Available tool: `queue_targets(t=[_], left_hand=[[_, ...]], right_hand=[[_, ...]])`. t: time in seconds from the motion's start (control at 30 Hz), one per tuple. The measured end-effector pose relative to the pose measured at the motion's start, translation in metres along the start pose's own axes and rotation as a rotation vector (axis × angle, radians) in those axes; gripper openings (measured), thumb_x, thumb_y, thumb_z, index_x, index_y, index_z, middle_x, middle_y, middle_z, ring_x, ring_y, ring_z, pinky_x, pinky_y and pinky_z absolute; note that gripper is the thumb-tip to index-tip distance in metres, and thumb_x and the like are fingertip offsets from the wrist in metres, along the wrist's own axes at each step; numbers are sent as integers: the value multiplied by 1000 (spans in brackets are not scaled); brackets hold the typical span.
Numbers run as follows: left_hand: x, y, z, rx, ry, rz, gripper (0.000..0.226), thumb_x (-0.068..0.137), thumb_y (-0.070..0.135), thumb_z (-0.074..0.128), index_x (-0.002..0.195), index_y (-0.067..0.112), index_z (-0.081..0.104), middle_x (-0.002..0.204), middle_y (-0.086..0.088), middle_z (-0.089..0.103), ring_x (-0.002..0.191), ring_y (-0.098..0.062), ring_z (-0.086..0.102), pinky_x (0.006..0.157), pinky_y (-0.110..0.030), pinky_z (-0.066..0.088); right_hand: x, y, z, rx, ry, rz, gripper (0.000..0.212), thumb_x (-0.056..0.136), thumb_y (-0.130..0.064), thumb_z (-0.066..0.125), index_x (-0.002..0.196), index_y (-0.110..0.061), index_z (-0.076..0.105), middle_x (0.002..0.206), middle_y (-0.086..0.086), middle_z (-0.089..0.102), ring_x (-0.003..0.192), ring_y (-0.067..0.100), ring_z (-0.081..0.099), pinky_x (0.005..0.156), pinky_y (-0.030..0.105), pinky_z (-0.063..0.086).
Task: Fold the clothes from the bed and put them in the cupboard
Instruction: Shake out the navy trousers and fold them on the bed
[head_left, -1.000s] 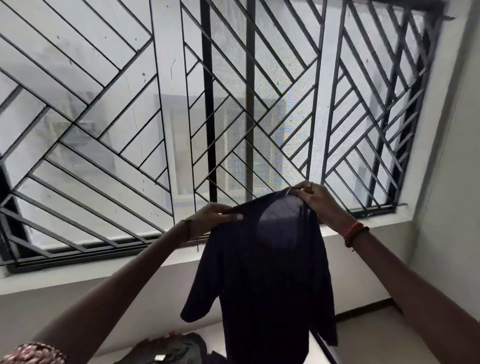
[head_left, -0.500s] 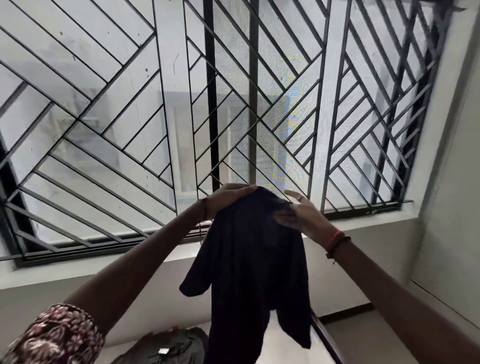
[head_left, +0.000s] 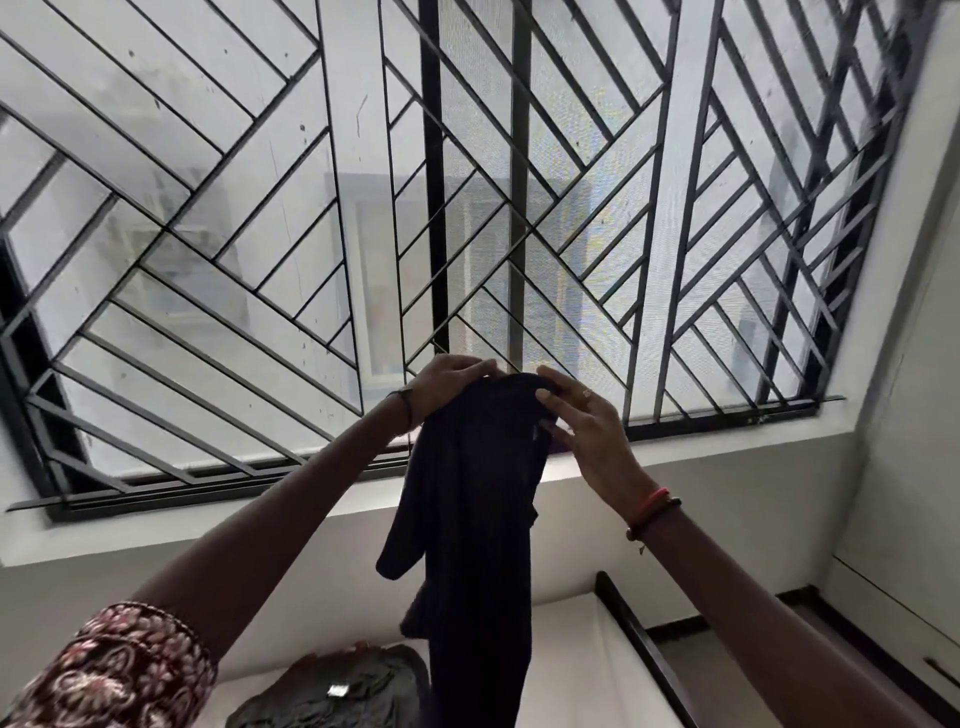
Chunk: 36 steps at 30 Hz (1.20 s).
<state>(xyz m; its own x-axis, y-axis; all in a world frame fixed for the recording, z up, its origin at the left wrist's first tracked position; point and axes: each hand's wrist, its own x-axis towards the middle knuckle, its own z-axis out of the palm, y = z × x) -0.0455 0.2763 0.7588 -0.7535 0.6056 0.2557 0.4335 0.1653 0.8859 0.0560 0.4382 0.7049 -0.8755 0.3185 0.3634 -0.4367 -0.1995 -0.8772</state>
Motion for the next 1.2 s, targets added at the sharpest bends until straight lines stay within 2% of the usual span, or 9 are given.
queue_targets(t=[0.1,0.2,0.3,0.43,0.57,0.63,0.77,0.93,1.2], left_hand=[[6,-8,-5,145,54,37,30,95,23,54,96,-2,69,73,-4,62,56,3,54,53,-10,41],[14,-18,-11,218,187,97,22,90,23,62,92,4,74,87,-12,71,77,-12,61,72,-29,48],[16,-19,-16,218,264,115,16,89,22,64,89,9,74,84,-7,69,73,-9,57,70,-25,43],[7,-12,-12,170,188,196,17,92,22,58,91,13,73,88,-2,66,69,6,56,71,-18,40],[-5,-6,-8,107,-11,195,25,88,40,58,87,21,74,85,-20,63,72,-25,54,64,-29,42],[-6,-4,-6,280,-111,201,19,80,46,67,88,29,73,93,-21,68,80,-25,61,71,-31,47],[-5,1,1,509,-160,201,16,83,37,68,91,24,73,87,2,68,78,-3,60,72,-17,44],[-5,2,12,388,-44,271,13,96,18,53,83,18,57,73,10,55,62,11,51,63,-6,37],[-4,12,-3,211,-1,218,13,96,17,52,88,12,61,74,3,58,55,8,52,57,-7,41]], right_hand=[[2,0,3,-17,-62,-28,42,82,5,65,121,-9,61,108,10,70,95,15,67,76,21,53],[3,0,5,-75,-76,-48,40,79,8,66,113,-12,64,103,12,71,92,17,68,76,24,55],[5,-7,1,-60,-99,38,31,81,6,64,107,-10,65,94,7,74,80,15,70,67,26,58],[9,-13,-6,76,-141,211,24,78,-7,66,100,0,69,92,12,72,76,17,69,67,25,57],[10,-12,-11,127,-81,195,14,79,-4,64,91,0,69,81,8,73,73,15,70,63,23,57],[10,-13,-10,111,-47,173,12,84,2,61,96,0,63,78,5,73,73,12,70,65,20,56],[7,-15,-8,-43,-34,105,10,83,0,66,85,-6,59,75,5,69,69,12,69,60,20,55],[3,-8,-10,-257,-67,38,8,86,-9,66,88,-13,59,77,3,67,64,10,63,58,19,52],[-6,46,-36,-863,-402,190,11,98,-26,48,109,-24,49,88,1,62,68,4,57,59,16,43]])
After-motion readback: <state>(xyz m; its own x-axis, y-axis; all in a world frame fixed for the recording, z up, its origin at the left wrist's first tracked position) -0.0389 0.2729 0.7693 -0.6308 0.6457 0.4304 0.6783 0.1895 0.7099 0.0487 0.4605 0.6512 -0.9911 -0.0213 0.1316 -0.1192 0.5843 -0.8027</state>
